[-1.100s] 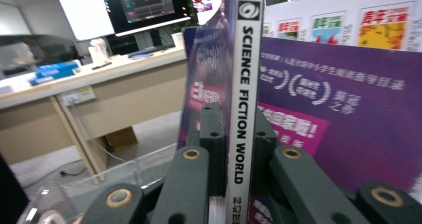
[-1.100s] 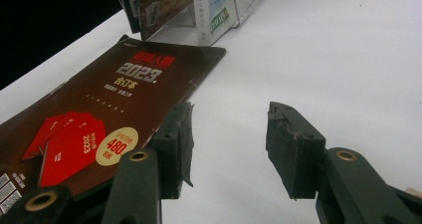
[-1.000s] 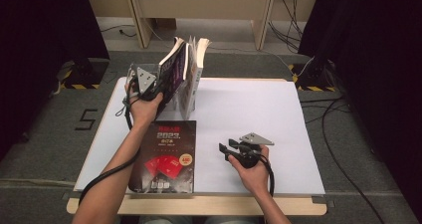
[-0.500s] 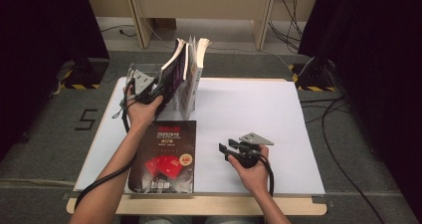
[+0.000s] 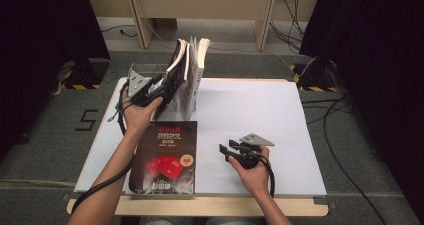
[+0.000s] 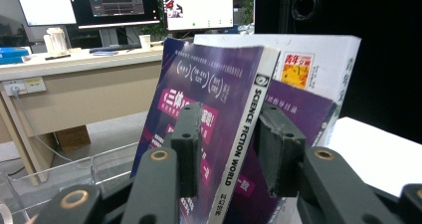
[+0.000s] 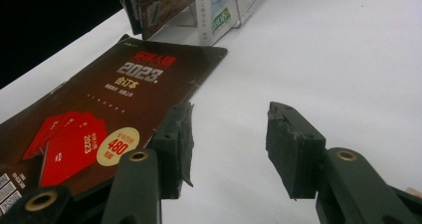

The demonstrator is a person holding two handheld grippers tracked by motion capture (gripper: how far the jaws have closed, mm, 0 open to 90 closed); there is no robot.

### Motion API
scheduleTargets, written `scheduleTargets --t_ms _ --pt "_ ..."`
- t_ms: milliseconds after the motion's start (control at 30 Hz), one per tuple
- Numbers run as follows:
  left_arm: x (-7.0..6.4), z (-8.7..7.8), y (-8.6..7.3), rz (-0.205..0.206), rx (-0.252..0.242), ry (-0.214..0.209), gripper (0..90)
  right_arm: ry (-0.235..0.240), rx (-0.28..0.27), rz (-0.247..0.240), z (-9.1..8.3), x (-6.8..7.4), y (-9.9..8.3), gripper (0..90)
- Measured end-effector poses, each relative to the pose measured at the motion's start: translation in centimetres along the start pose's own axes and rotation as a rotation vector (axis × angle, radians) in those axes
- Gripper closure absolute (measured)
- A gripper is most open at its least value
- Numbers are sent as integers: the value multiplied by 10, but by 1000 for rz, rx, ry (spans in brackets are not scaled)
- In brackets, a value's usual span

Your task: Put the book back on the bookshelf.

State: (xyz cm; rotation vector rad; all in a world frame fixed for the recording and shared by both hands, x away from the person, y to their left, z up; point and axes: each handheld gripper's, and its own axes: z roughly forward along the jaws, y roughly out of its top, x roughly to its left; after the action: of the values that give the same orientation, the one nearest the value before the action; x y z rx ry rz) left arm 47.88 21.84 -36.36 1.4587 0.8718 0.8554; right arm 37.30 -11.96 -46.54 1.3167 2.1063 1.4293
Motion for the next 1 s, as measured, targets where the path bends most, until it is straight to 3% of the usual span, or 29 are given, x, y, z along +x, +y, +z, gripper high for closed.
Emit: scheduleTargets --t_ms 200,333,567,800,900,1000 --pt "1 -8 4 -37 -30 -12 600 -1 0 1 0 0 0 534" --pt "4 -13 10 -54 -56 4 586 0 1 -2 0 0 0 534" --pt "7 -15 8 -41 -23 19 551 0 4 0 1 1 0 534" --pt "-7 -13 -3 -21 27 -22 439 0 4 -2 1 2 -1 534" --pt "-17 -12 -9 10 51 -45 385 1 5 -1 1 2 -1 534" --pt "-25 -11 -14 22 62 -44 344 1 5 -1 1 2 -1 533"
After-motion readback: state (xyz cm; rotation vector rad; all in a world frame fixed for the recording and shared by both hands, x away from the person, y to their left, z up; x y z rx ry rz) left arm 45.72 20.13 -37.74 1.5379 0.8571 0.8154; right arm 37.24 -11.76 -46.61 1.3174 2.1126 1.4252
